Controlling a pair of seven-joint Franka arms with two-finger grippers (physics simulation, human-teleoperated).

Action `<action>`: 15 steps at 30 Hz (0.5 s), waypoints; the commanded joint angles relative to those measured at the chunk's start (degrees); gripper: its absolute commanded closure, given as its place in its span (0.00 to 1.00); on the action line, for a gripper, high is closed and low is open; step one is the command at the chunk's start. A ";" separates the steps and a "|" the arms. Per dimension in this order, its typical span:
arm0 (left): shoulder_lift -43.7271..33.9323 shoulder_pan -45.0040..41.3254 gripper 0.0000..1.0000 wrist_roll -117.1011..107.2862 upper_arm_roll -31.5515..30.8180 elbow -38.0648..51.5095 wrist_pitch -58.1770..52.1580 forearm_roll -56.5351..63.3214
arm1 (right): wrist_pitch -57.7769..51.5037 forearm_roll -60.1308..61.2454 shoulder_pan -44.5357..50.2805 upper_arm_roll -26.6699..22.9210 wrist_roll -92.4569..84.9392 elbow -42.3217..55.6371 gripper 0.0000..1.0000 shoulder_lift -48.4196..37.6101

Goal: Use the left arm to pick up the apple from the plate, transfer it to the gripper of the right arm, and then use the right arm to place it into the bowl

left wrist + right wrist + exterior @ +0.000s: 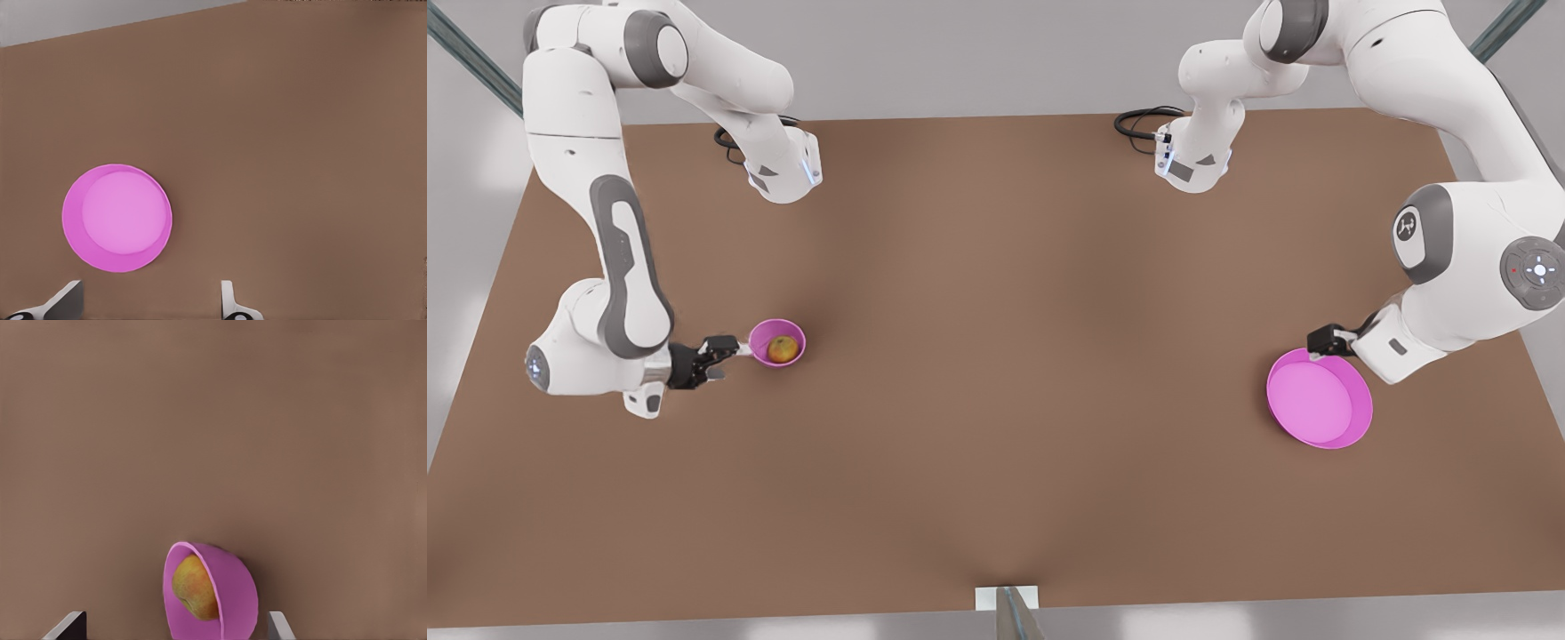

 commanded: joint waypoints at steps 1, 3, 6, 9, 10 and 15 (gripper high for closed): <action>-0.07 -0.03 0.00 -20.04 0.00 0.03 -0.03 -0.03 | -7.34 -7.13 1.39 0.37 10.82 8.31 0.00 -0.18; -0.07 -0.03 0.00 -20.04 0.00 0.03 -0.03 0.05 | -9.80 -17.67 6.74 0.55 26.36 20.43 0.00 -0.18; -0.07 -0.20 0.00 -19.95 -0.09 0.03 -0.03 -0.03 | -16.31 -24.89 13.52 0.64 47.47 30.73 0.00 -5.36; -0.07 -0.91 0.00 -18.64 -0.18 0.12 0.06 -0.03 | -16.49 -24.81 12.12 0.81 48.36 18.19 0.00 -17.28; -0.07 -0.99 0.00 -16.08 -0.27 0.12 0.32 -0.12 | -15.96 -24.72 12.20 0.02 48.18 16.74 0.00 -18.11; -0.07 -1.78 0.00 -15.73 -1.15 0.12 1.29 -0.21 | -16.13 -24.54 11.76 0.29 48.80 18.25 0.00 -15.47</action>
